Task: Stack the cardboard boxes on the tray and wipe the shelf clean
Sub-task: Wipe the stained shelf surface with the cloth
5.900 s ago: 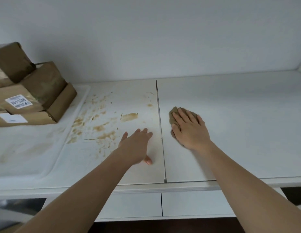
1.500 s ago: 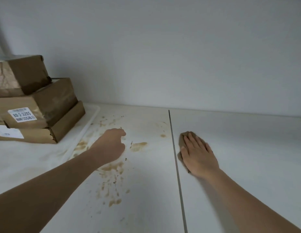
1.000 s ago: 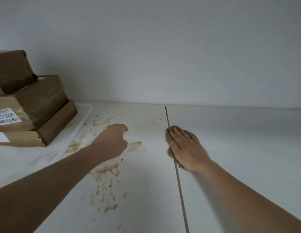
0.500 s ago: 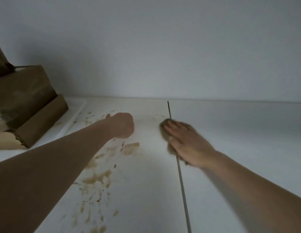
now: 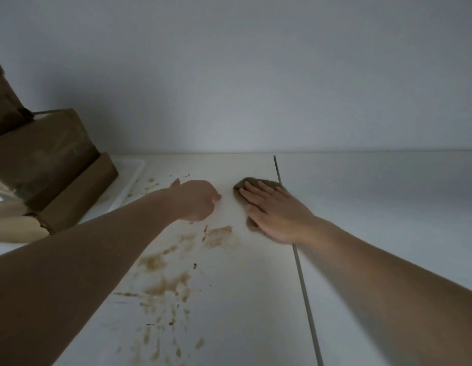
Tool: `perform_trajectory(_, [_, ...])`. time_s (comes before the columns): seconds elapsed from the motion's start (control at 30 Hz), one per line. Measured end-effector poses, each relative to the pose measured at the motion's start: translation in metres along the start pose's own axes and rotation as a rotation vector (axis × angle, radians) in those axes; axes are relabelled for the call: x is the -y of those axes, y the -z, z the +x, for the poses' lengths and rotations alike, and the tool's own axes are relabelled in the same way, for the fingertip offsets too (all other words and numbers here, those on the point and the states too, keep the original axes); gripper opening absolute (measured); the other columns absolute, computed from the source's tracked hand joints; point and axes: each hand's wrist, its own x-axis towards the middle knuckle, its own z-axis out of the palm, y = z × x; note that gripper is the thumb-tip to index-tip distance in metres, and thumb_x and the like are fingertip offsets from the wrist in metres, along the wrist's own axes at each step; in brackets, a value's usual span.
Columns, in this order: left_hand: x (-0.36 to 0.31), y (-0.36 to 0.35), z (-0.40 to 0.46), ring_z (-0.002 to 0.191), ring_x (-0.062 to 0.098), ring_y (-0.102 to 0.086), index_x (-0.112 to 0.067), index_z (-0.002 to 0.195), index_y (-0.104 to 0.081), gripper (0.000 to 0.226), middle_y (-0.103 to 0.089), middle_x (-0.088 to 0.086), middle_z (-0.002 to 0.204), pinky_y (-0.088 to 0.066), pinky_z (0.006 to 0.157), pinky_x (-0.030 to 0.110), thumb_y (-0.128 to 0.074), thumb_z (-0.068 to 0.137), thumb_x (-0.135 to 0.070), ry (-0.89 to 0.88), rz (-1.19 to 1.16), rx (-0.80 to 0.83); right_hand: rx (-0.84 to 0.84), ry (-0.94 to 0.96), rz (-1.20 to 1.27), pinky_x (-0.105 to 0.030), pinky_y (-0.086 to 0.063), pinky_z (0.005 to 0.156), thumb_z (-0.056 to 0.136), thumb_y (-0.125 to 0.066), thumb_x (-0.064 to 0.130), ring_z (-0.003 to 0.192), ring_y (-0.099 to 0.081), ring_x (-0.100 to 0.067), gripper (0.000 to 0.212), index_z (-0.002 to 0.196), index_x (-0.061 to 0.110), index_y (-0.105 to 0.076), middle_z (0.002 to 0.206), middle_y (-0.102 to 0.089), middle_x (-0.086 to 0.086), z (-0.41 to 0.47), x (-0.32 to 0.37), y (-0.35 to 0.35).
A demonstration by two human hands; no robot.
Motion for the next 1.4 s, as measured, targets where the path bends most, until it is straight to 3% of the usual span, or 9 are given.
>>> perform_trajectory(0.23, [0.075, 0.018, 0.003, 0.139, 0.020, -0.031, -0.014, 0.144, -0.037, 0.053, -0.026, 0.002, 0.155, -0.030, 0.105, 0.023, -0.039, 0.093, 0.000, 0.060, -0.149, -0.140, -0.030, -0.463, 0.000, -0.041, 0.002, 0.121, 0.102, -0.012, 0.039, 0.150, 0.007, -0.015, 0.056, 0.156, 0.025, -0.003, 0.163, 0.009, 0.006, 0.017, -0.054, 0.011])
perform_trajectory(0.5, [0.115, 0.016, 0.006, 0.134, 0.030, -0.038, -0.007, 0.144, -0.036, 0.048, -0.029, 0.012, 0.153, -0.036, 0.103, 0.030, -0.044, 0.096, -0.005, 0.119, -0.205, -0.164, -0.020, -0.130, 0.045, -0.038, 0.003, 0.121, 0.103, -0.016, 0.038, 0.149, 0.005, -0.012, 0.054, 0.155, 0.029, -0.004, 0.162, 0.005, 0.012, 0.059, 0.056, -0.009])
perform_trajectory(0.6, [0.115, 0.016, 0.009, 0.132, 0.030, -0.040, -0.006, 0.143, -0.036, 0.048, -0.031, 0.012, 0.151, -0.036, 0.105, 0.032, -0.046, 0.097, -0.007, 0.088, -0.155, -0.139, 0.023, -0.050, 0.065, -0.034, 0.002, 0.121, 0.105, -0.014, 0.038, 0.149, 0.004, -0.008, 0.051, 0.155, 0.031, -0.007, 0.162, 0.002, 0.014, 0.048, 0.037, -0.003])
perform_trajectory(0.83, [0.123, 0.024, 0.016, 0.122, 0.030, -0.047, -0.005, 0.105, -0.058, 0.019, -0.050, 0.013, 0.126, -0.041, 0.087, 0.029, -0.041, 0.096, -0.004, 0.082, -0.015, -0.107, -0.027, -0.575, -0.006, -0.043, 0.003, 0.121, 0.102, -0.012, 0.040, 0.150, 0.009, -0.019, 0.058, 0.156, 0.021, -0.001, 0.163, 0.009, 0.003, 0.062, -0.003, 0.006])
perform_trajectory(0.93, [0.134, 0.018, 0.024, 0.108, 0.025, -0.052, -0.015, 0.067, -0.041, 0.030, -0.044, -0.002, 0.082, -0.037, 0.082, 0.031, -0.042, 0.095, -0.004, 0.084, -0.024, -0.114, -0.056, -0.431, -0.014, -0.043, 0.003, 0.120, 0.101, -0.016, 0.041, 0.149, 0.009, -0.019, 0.059, 0.156, 0.021, -0.003, 0.163, 0.006, 0.004, 0.090, 0.044, -0.002])
perform_trajectory(1.0, [0.140, 0.014, 0.029, 0.104, 0.028, -0.053, -0.012, 0.067, -0.039, 0.030, -0.045, 0.002, 0.085, -0.040, 0.085, 0.033, -0.041, 0.095, -0.004, 0.105, -0.035, -0.115, -0.063, -0.270, 0.007, -0.042, 0.003, 0.120, 0.102, -0.016, 0.041, 0.149, 0.008, -0.015, 0.058, 0.156, 0.024, -0.004, 0.163, 0.005, 0.007, 0.098, 0.078, -0.011])
perform_trajectory(1.07, [0.140, 0.011, 0.029, 0.092, 0.024, -0.050, -0.013, 0.064, -0.035, 0.032, -0.044, 0.002, 0.083, -0.037, 0.075, 0.028, -0.041, 0.094, -0.005, 0.114, -0.049, -0.125, -0.043, -0.151, 0.038, -0.039, 0.003, 0.121, 0.103, -0.014, 0.041, 0.149, 0.008, -0.010, 0.055, 0.156, 0.028, -0.004, 0.162, 0.005, 0.011, 0.094, 0.092, -0.015])
perform_trajectory(1.17, [0.142, 0.011, 0.031, 0.089, 0.017, -0.039, -0.021, 0.063, -0.027, 0.038, -0.030, -0.007, 0.072, -0.030, 0.069, 0.020, -0.042, 0.096, -0.010, 0.100, -0.025, -0.136, -0.005, -0.087, 0.019, -0.038, 0.002, 0.121, 0.105, -0.016, 0.039, 0.149, 0.006, -0.009, 0.053, 0.155, 0.029, -0.006, 0.162, 0.004, 0.011, 0.079, 0.068, -0.006])
perform_trajectory(1.4, [0.146, 0.015, 0.038, 0.096, 0.012, -0.031, -0.031, 0.065, -0.019, 0.043, -0.020, -0.015, 0.070, -0.025, 0.080, 0.022, -0.039, 0.099, -0.014, 0.072, 0.037, -0.177, -0.051, -0.632, 0.015, -0.043, 0.002, 0.121, 0.102, -0.013, 0.041, 0.150, 0.008, -0.019, 0.059, 0.156, 0.021, -0.001, 0.163, 0.010, 0.003, 0.086, 0.017, 0.004])
